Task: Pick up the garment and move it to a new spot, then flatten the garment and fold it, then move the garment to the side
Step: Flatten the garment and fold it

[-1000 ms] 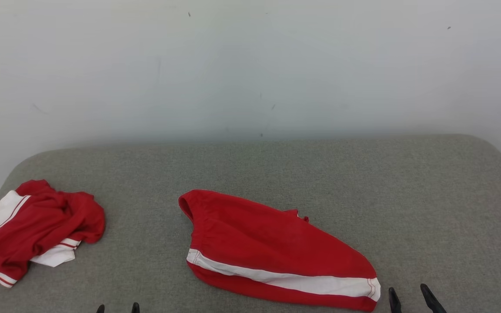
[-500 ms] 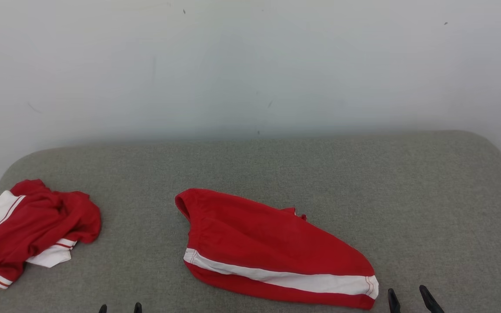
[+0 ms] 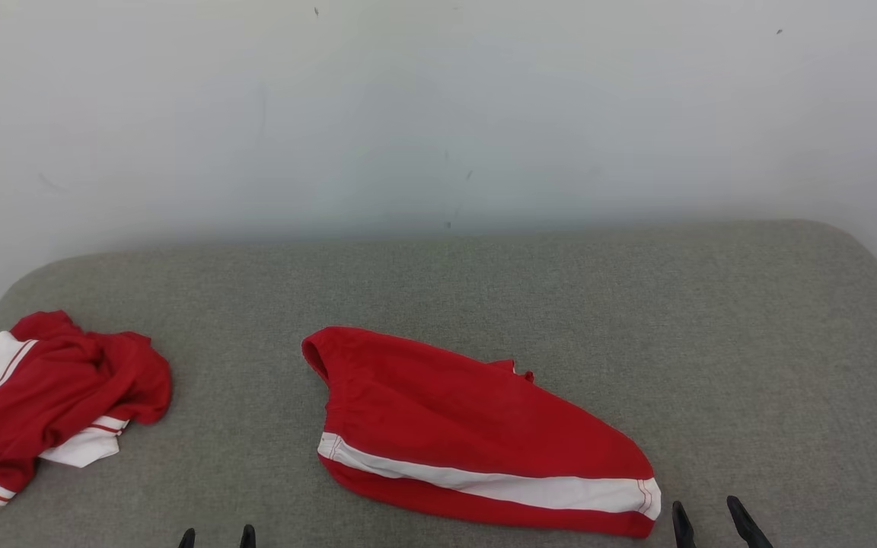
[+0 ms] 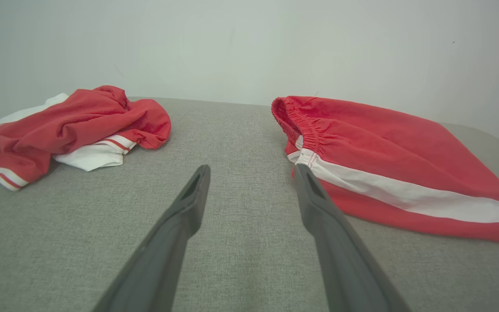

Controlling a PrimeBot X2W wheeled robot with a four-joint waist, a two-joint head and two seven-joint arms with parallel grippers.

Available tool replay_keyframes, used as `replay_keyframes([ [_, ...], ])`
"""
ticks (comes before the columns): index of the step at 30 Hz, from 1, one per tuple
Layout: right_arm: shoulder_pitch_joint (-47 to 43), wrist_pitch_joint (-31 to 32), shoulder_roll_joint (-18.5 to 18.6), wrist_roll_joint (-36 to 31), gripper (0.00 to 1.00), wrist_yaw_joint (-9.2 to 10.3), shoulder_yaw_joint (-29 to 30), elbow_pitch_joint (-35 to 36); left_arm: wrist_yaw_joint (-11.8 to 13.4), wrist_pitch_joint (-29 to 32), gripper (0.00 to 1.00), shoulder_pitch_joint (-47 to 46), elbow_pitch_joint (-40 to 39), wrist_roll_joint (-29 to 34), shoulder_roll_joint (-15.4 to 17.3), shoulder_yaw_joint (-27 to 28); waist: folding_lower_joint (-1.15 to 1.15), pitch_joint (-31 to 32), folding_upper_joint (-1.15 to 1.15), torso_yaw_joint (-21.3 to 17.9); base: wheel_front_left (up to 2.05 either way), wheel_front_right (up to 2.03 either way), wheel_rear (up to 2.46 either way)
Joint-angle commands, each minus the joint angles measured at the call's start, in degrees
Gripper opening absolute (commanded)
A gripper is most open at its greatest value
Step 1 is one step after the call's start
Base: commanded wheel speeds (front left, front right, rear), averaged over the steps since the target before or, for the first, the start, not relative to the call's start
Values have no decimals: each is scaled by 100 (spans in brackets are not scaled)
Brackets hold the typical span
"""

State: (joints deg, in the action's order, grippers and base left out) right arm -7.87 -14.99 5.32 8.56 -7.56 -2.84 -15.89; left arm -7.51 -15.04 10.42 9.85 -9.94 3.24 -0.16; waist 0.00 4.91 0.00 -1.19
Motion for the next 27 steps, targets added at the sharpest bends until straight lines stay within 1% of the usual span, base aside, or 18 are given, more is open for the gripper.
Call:
replay_keyframes([
  [1,60,-29,-19,44,100,15,-10,-11,6,-20,100,-103,42,-55,8,-38,0,-20,0,-15,0,0,0],
  [6,188,32,-66,112,100,15,-44,-169,6,-20,100,-335,181,-271,56,-264,0,-101,0,-35,0,0,0],
  [10,421,314,-96,221,100,15,-176,-325,6,-19,100,-724,471,-414,237,-572,0,-206,0,-74,0,0,0],
  [15,780,897,-126,378,100,15,-273,-578,5,-20,100,-1314,1032,-692,532,-990,0,-360,0,-191,0,0,0],
  [16,780,897,-126,378,100,15,-273,-578,5,-20,100,-1314,1032,-692,532,-990,0,-360,0,-191,0,0,0],
  [21,1042,1342,-175,413,100,16,-187,-776,5,120,100,-1870,1432,-1167,765,-1391,0,-519,0,-252,0,0,0],
  [27,1233,1450,-216,553,100,15,-170,-812,5,397,100,-2450,1753,-1720,1097,-1969,0,-749,0,-289,0,0,0],
])
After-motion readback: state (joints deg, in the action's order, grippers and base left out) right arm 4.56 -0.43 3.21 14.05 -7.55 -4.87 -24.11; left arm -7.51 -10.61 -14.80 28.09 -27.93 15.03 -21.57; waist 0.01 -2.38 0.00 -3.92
